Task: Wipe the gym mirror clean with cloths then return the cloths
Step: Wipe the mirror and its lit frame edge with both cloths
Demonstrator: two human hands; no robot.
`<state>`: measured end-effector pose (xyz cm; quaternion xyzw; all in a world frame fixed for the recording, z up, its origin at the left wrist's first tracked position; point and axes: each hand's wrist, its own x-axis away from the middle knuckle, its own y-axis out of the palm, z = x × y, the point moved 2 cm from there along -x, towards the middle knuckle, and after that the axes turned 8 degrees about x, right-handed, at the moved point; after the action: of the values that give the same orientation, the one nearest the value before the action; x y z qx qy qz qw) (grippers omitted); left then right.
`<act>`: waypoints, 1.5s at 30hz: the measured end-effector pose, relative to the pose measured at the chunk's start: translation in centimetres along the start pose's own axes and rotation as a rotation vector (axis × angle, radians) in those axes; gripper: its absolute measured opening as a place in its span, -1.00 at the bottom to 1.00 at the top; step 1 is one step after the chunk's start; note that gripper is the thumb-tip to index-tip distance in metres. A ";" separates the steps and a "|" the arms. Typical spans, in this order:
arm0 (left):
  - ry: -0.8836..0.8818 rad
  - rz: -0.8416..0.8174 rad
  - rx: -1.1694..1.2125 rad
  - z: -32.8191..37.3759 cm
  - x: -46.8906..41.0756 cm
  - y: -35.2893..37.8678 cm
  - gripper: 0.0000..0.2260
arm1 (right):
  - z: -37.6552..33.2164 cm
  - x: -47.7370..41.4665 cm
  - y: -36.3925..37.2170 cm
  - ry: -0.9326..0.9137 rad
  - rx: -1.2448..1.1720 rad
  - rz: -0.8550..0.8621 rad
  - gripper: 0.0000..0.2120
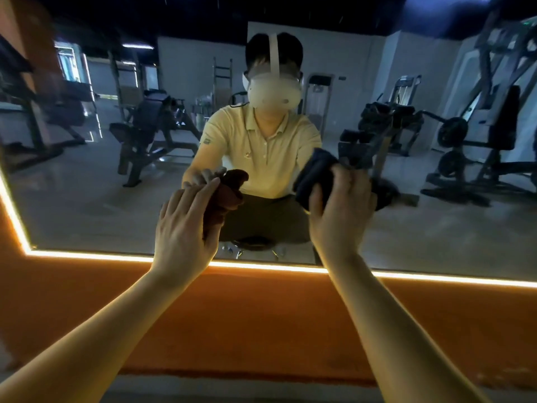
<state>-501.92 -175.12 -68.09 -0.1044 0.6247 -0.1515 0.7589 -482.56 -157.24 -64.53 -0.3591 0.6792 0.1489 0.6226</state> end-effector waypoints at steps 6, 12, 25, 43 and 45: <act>-0.073 0.004 0.064 -2.0 0.0 -3.5 -0.58 | -6.4 10.9 2.6 -0.761 -0.042 -0.328 -0.57; -0.149 0.054 0.044 -4.7 0.8 -6.8 -0.61 | -7.8 3.2 1.9 -0.605 -0.070 -0.128 -0.63; -0.319 0.242 0.044 -9.7 0.7 -12.3 -0.55 | -17.1 11.5 5.4 -1.153 -0.100 -0.283 -0.49; -0.414 0.228 0.048 -14.1 2.2 -14.4 -0.58 | -27.7 5.6 5.5 -1.300 0.007 -0.155 -0.57; -0.387 0.218 0.043 -13.9 2.2 -14.1 -0.57 | -27.7 -0.2 5.4 -0.986 -0.064 -0.001 -0.56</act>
<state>-516.60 -188.65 -67.92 -0.0474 0.4717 -0.0590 0.8785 -506.65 -171.44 -60.68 -0.2650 0.2987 0.3216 0.8586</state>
